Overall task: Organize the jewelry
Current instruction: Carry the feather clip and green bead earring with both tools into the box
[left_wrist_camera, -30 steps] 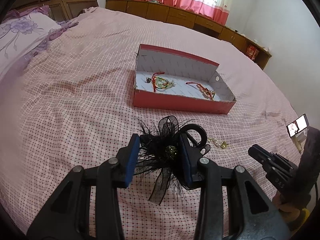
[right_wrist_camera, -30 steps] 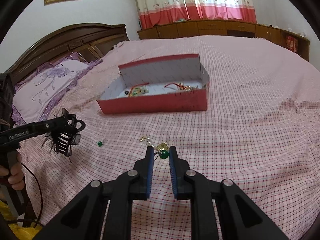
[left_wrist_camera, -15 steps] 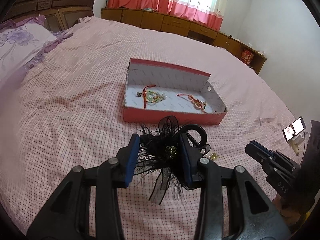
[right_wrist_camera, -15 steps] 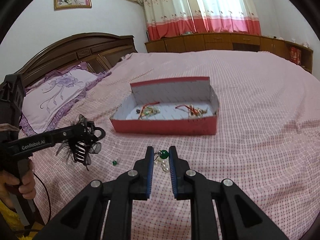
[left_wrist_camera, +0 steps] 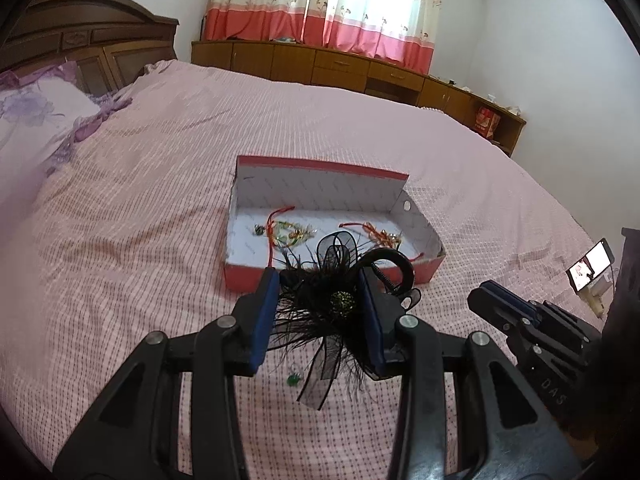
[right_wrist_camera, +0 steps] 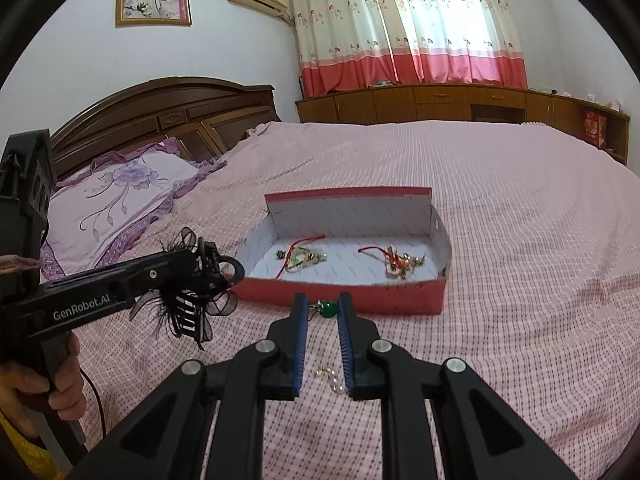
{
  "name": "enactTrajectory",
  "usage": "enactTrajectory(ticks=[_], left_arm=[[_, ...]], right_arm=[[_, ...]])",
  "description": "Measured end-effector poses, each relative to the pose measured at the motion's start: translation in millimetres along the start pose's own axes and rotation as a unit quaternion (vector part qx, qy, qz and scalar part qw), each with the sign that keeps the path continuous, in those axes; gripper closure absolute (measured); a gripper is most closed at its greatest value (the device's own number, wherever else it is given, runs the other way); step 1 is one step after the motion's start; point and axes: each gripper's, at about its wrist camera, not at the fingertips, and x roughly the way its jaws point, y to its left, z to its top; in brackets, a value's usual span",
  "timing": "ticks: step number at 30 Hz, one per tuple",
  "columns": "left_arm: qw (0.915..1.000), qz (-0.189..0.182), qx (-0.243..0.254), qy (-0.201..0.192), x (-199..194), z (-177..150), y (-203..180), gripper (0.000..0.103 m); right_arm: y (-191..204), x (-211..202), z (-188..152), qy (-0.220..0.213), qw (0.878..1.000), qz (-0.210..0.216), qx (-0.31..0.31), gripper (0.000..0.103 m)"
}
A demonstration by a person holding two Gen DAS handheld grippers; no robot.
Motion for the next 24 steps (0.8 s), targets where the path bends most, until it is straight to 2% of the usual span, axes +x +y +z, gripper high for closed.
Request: enactTrajectory(ticks=[12, 24], left_arm=[[0.9997, 0.003, 0.006, -0.023, 17, 22, -9, 0.071], [0.9975, 0.022, 0.006, -0.067, 39, 40, -8, 0.071]], right_arm=[[-2, 15, 25, -0.024, 1.0, -0.005, -0.006, 0.086], [-6, 43, 52, -0.049, 0.999, -0.019, -0.009, 0.086]])
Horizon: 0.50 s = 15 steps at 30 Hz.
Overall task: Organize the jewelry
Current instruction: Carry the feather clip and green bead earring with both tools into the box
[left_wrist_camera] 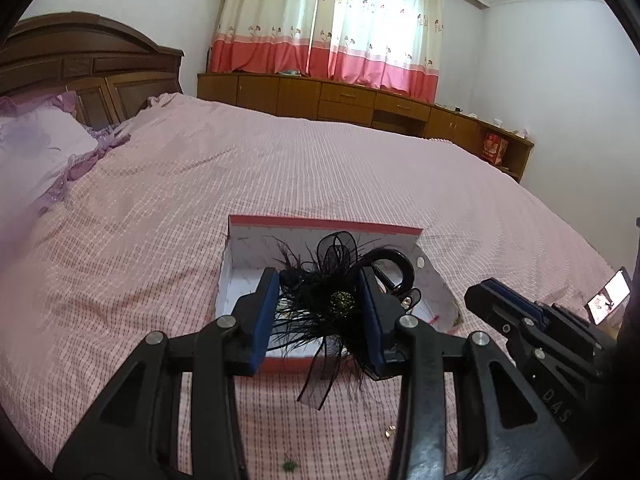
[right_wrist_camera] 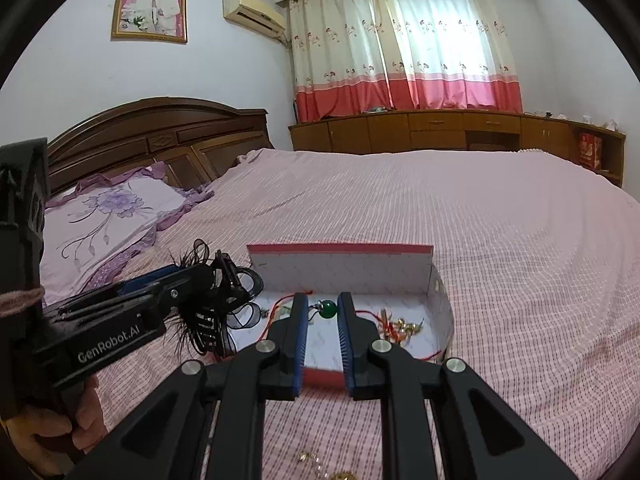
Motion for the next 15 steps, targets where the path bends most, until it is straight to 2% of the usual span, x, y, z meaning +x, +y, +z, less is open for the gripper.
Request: enactTrajectory(ticks=[8, 15], left_arm=[[0.9993, 0.023, 0.008, -0.03, 23, 5, -4, 0.071], [0.9989, 0.034, 0.01, -0.032, 47, 7, -4, 0.071]], right_arm=[[-8, 25, 8, -0.004, 1.0, -0.013, 0.009, 0.086], [-19, 53, 8, 0.008, 0.999, -0.028, 0.015, 0.086]])
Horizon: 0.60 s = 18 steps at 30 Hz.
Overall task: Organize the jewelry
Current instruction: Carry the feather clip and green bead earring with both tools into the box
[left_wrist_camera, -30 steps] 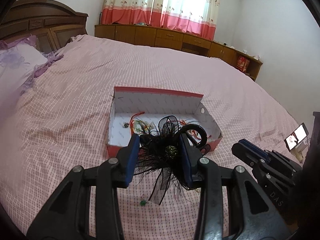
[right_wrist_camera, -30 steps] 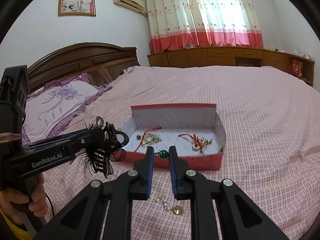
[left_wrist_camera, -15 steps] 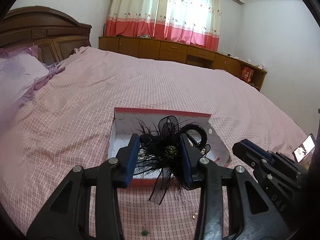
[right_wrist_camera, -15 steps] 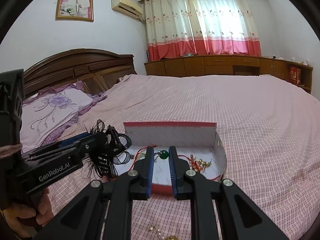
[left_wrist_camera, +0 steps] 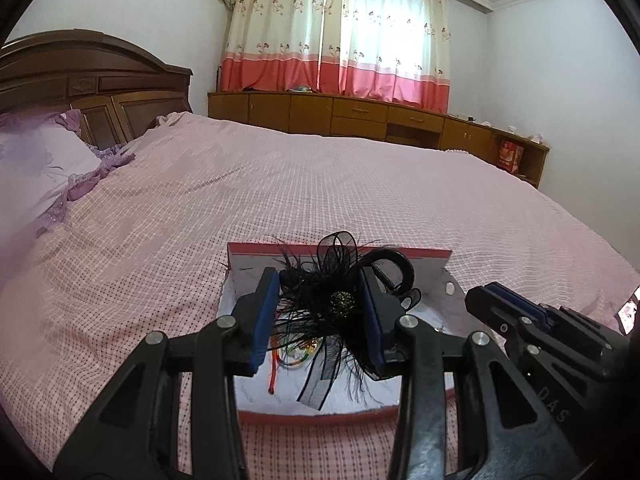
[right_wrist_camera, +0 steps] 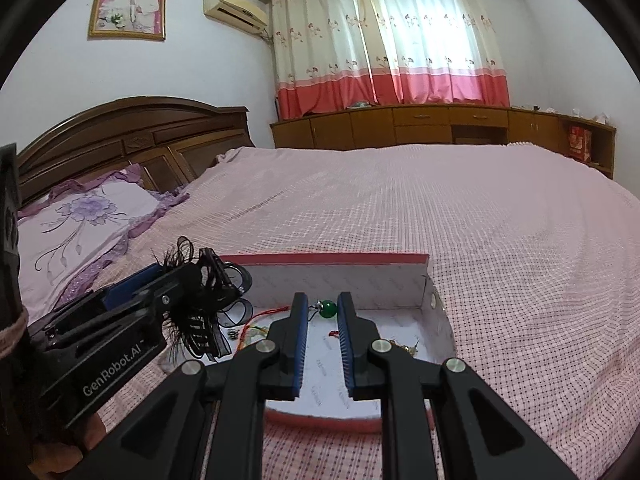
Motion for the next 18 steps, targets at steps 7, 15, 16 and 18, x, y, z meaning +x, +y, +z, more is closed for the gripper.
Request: enactTrajectory(ticks=[7, 15, 16, 18], left_arm=[[0.9997, 0.012, -0.007, 0.022, 27, -8, 3, 0.071], [0.9981, 0.029, -0.018, 0.052, 54, -21, 14, 0.071], [0.9979, 0.031, -0.018, 0.054, 57, -22, 15, 0.071], [0.9975, 0.036, -0.018, 0.059, 63, -25, 16, 0.071]], right_arm=[[-6, 25, -1, 0.014, 1.0, -0.014, 0.002, 0.086], [-17, 59, -10, 0.045, 0.998, -0.034, 0.005, 0.086], [-18, 62, -12, 0.048, 0.998, -0.037, 0.006, 0.086], [-22, 69, -16, 0.057, 0.997, -0.042, 0.012, 0.086]])
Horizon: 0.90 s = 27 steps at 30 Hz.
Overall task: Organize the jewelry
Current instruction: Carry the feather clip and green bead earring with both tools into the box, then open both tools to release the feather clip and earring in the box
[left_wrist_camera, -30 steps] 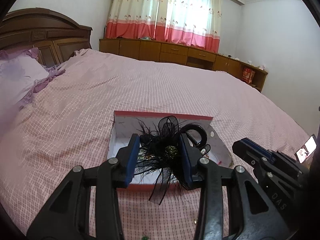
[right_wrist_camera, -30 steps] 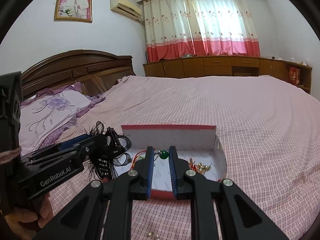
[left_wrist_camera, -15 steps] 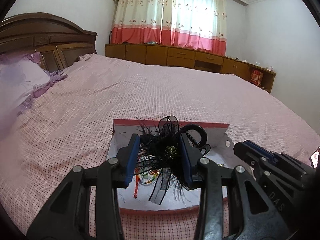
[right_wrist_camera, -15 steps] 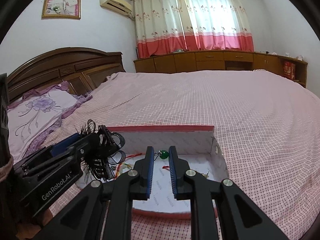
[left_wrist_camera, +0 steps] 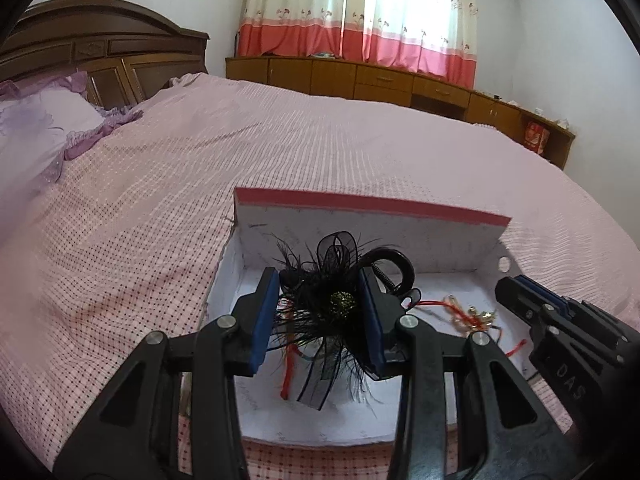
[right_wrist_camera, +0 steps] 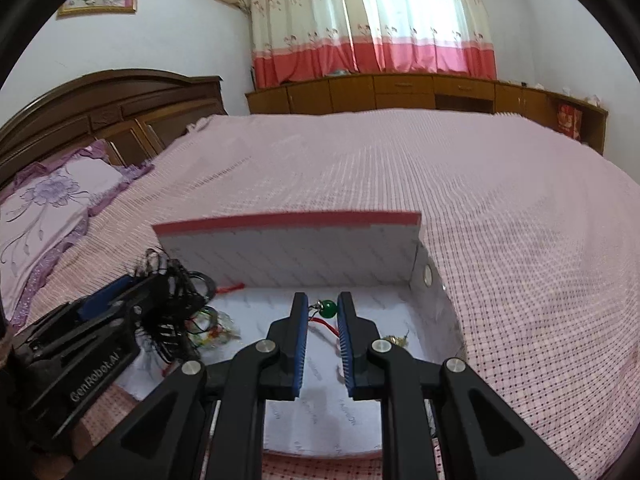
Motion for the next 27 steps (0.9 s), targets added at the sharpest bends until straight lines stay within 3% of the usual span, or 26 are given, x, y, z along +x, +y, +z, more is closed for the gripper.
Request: enactTrajectory(ticks=[15, 17, 19, 22, 27], left_arm=[[0.9985, 0.005, -0.016, 0.053, 28, -10, 6, 0.068], [0.9981, 0.007, -0.014, 0.06, 28, -10, 4, 0.06], [0.9979, 0.007, -0.013, 0.063, 26, -8, 3, 0.059], [0.998, 0.004, -0.008, 0.063, 18, -6, 1, 0.058], [0.9985, 0.002, -0.008, 0.055, 1, 1, 4, 0.058]], right_arm=[[-16, 35, -11, 0.059, 0.998, -0.016, 0.022, 0.085], [-17, 34, -11, 0.062, 0.998, -0.014, 0.022, 0.078], [-16, 33, -9, 0.065, 0.998, -0.005, 0.021, 0.066], [-11, 27, -7, 0.06, 0.998, -0.003, 0.013, 0.061], [-9, 13, -3, 0.053, 0.999, 0.001, 0.014, 0.06]])
